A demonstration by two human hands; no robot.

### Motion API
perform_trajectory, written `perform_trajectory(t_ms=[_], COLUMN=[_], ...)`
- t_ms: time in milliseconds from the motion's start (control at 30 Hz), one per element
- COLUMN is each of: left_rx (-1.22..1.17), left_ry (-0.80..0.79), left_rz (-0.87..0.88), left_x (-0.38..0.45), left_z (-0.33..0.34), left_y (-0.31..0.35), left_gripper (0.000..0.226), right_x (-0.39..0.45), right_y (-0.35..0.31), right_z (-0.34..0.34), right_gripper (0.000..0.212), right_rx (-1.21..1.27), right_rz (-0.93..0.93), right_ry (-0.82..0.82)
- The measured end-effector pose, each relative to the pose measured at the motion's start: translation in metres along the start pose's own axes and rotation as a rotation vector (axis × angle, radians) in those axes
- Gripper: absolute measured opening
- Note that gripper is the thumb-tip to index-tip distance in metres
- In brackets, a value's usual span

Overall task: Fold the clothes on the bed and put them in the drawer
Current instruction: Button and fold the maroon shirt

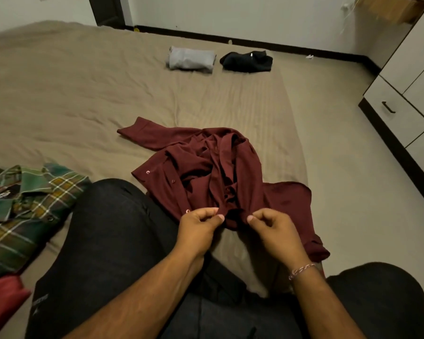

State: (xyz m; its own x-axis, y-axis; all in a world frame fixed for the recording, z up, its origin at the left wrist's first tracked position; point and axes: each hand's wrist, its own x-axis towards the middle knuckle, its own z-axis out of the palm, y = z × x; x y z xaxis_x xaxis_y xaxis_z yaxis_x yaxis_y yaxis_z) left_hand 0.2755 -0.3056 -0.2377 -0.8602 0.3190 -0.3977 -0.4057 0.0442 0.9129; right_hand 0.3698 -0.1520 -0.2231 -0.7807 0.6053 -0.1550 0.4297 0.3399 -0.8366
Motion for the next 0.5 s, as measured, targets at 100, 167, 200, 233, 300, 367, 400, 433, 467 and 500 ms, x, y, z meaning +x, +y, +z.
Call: perform_trajectory(t_ms=[100,167,200,233,300,367,400,433,467,500], left_rx=[-0.082,-0.141,-0.155,-0.144,-0.103,-0.066,-0.054,-0.044,-0.037,-0.021], left_ry=[-0.025,-0.072,-0.098,-0.117,-0.160,-0.175,-0.158,-0.137,-0.118,-0.100], left_rz=[0.002,-0.009,-0.005,0.004,0.045,0.102,0.132,0.153,0.178,0.204], left_x=[-0.011,-0.016,-0.018,-0.017,-0.017,-0.018,-0.018,-0.018,-0.017,-0.015], left_z=[0.005,0.008,0.009,0.010,0.012,0.012,0.011,0.011,0.010,0.010], left_y=[0.002,0.001,0.002,0.001,-0.001,0.001,0.002,0.003,0.004,0.004], left_gripper=[0.011,0.016,0.019,0.020,0.022,0.023,0.023,0.023,0.021,0.018], right_x=[-0.019,-0.028,-0.029,-0.029,-0.028,-0.027,-0.026,-0.025,-0.024,-0.024], right_y=[-0.009,-0.011,-0.012,-0.013,-0.015,-0.016,-0.017,-0.017,-0.016,-0.015], right_z=[0.010,0.018,0.021,0.022,0.023,0.024,0.026,0.028,0.030,0.031], right_gripper=[0.009,0.007,0.008,0.009,0.008,0.006,0.007,0.009,0.010,0.011], right_rx=[0.498,0.654,0.698,0.723,0.734,0.744,0.742,0.731,0.715,0.696], right_rz=[0.113,0.158,0.159,0.148,0.110,0.076,0.067,0.058,0.043,0.020], right_ry=[0.098,0.117,0.115,0.111,0.086,0.041,0.015,0.002,0.002,0.009])
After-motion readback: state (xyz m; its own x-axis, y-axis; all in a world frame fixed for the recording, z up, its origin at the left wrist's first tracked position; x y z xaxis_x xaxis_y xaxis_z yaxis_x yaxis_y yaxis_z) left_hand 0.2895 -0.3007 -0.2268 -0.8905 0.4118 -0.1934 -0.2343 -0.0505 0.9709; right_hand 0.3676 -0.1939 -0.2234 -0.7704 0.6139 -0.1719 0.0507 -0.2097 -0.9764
